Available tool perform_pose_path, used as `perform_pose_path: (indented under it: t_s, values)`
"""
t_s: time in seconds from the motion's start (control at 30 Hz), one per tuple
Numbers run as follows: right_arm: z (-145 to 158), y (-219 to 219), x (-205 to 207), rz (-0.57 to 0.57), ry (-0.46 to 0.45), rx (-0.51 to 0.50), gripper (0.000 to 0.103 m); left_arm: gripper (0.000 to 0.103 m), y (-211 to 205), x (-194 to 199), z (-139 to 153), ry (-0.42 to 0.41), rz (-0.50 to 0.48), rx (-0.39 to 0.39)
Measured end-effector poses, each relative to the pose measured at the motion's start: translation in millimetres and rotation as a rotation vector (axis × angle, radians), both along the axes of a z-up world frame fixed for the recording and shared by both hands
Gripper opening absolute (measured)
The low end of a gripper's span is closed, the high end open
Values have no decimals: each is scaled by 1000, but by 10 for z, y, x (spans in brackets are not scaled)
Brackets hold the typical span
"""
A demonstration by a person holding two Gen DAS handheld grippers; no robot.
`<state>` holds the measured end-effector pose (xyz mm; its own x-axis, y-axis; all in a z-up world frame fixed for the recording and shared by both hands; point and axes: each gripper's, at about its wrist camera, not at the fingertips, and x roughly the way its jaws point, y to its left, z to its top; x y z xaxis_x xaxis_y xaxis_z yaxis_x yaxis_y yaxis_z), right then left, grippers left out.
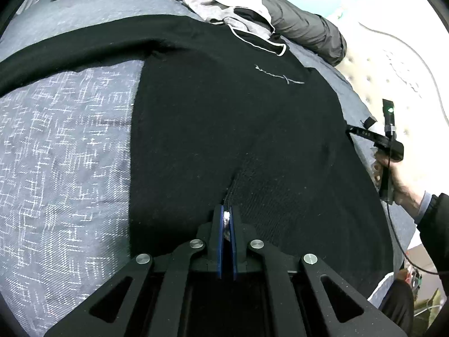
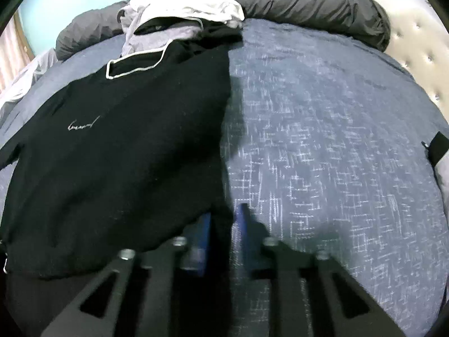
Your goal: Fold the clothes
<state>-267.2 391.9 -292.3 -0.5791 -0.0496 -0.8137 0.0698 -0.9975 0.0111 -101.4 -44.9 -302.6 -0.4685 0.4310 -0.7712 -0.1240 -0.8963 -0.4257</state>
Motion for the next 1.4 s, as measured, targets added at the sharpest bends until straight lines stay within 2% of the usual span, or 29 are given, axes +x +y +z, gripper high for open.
perform_pose_path:
  t_s: [0.1, 0.27, 0.4, 0.5, 0.63, 0.7, 0.8, 0.9, 1.07, 1.17, 1.4]
  values:
    - [148, 117, 89, -21, 72, -16, 8, 4, 65, -9, -14, -3, -14, -1]
    - [59, 259, 46, -65, 27, -37, 8, 4, 112, -12, -45, -13, -23, -2]
    - [-68, 393, -14, -95, -47, -169, 8, 4, 60, -14, -84, -28, -18, 18]
    - [44, 513, 61, -83, -47, -204, 16, 4, 56, -23, -76, -31, -16, 23]
    - [270, 689, 143, -70, -26, -225, 16, 4, 64, -25, -71, -28, -10, 29]
    - [409, 760, 119, -100, -7, -189, 16, 4, 84, -43, -82, -28, -5, 30]
    - [556, 787, -61, -132, 6, -206, 21, 4, 127, -64, -77, -19, -3, 22]
    - [650, 623, -410, -109, -4, -227, 40, 4, 124, -41, -59, -6, -1, 21]
    - [606, 351, -955, -116, -51, -221, 41, 4, 135, -32, -72, 3, -3, 14]
    - [564, 259, -1211, -133, -60, -210, 47, 4, 156, -45, -79, 7, -7, 5]
    - [401, 216, -1707, -154, -111, -224, 48, 4, 161, -77, -149, -7, -10, 12]
